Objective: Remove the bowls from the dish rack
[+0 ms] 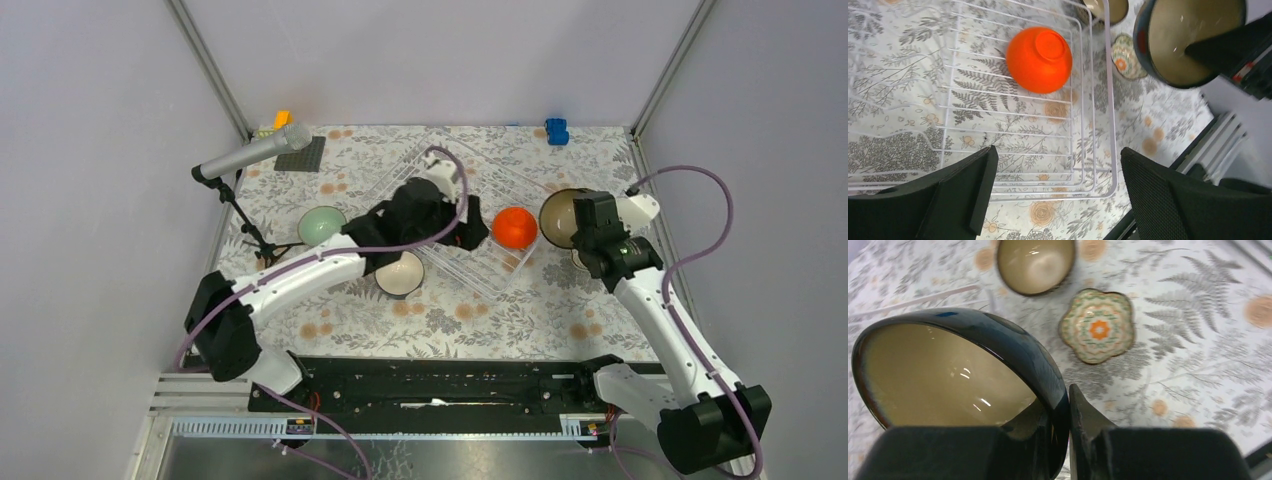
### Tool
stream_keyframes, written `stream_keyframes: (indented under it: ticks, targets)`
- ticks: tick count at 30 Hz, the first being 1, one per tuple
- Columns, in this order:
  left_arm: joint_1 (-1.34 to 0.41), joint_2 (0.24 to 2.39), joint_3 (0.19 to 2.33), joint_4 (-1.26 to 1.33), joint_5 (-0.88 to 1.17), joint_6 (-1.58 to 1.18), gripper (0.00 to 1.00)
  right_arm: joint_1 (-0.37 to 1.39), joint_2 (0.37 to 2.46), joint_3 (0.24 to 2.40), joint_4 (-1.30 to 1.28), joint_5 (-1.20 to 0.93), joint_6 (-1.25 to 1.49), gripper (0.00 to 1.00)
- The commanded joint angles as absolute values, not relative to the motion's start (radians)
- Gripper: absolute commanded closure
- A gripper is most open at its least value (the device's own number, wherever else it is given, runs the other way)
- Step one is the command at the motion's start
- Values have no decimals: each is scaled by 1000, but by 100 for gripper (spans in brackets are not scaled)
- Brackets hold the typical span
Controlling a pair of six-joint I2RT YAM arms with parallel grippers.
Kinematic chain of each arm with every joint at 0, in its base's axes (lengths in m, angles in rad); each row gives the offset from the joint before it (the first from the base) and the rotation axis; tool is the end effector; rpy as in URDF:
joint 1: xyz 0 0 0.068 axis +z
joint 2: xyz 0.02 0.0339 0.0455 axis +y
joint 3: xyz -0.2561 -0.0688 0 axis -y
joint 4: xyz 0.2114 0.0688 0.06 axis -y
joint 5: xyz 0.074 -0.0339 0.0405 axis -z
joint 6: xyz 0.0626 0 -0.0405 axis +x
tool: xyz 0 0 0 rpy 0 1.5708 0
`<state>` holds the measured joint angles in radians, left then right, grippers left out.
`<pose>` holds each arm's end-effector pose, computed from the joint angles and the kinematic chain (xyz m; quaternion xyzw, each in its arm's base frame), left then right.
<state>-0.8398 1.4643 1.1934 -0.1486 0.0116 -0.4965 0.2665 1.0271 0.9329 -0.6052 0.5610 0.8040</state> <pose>0.2246 -0.2516 0.3138 0.1464 0.8260 -0.3411 0.4243 0.2025 0.0208 0.2908 0.3440 0.8089 -0.0090 0.4768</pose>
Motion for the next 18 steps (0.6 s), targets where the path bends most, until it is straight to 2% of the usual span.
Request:
stream_keyframes:
  ticks: [1,3,6,9,16,18]
  targets:
    - [-961,1539,1322,-234,-96,-293,3,263,946,967,-704,808,969,100]
    - [-1004,1587,1382,-267,-116,-266,4,254,910,951,-720,853,977,100]
    - [-1038,1650,1424,-288,-97,-251,15,226,856,944,-765,927,993,100]
    - [-1063,1697,1441,-288,-65,-243,21,194,814,938,-770,960,968,100]
    - [-1127,1837,1538,-317,-49,-202,27,175,783,910,-778,929,987,100]
    - [-1129,1874,1576,-346,-55,-191,32,175,756,881,-743,886,982,100]
